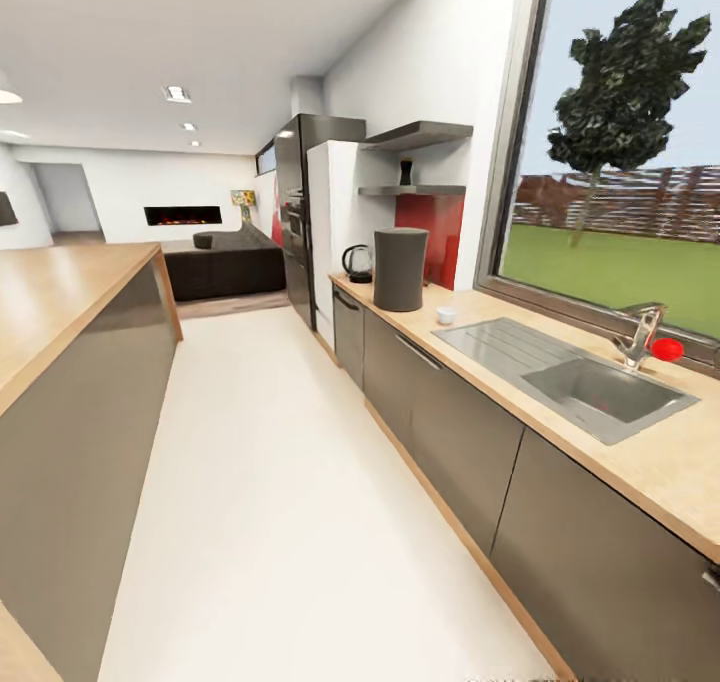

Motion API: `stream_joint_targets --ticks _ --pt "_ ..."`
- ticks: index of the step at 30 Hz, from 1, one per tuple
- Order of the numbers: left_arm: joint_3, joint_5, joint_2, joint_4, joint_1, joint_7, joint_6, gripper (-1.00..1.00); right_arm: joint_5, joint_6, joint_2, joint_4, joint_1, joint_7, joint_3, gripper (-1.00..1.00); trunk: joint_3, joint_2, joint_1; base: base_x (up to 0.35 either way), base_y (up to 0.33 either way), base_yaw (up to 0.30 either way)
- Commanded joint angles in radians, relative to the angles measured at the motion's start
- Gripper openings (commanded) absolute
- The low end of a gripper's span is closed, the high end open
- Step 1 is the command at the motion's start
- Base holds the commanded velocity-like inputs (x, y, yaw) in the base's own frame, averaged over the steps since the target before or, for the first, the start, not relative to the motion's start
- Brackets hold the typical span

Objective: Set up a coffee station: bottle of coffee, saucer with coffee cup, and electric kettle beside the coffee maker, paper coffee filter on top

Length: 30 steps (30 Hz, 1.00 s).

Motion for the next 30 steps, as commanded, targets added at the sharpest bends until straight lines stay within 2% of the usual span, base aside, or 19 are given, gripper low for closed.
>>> stream_joint_targets --ticks 1,30 --pt "0.0 0.0 0.0 -0.001 0.0 0.0 -0.001 1.0 0.0 0.0 0.0 0.0 -0.001 0.001 0.0 1.0 0.002 0.007 -0.004 0.0 0.0 -0.265" --pt "0.0 0.0 0.004 -0.001 0.0 0.0 -0.001 1.0 0.0 0.0 0.0 0.0 -0.001 0.001 0.0 1.0 0.093 0.21 -0.115 0.0 0.0 -0.265"
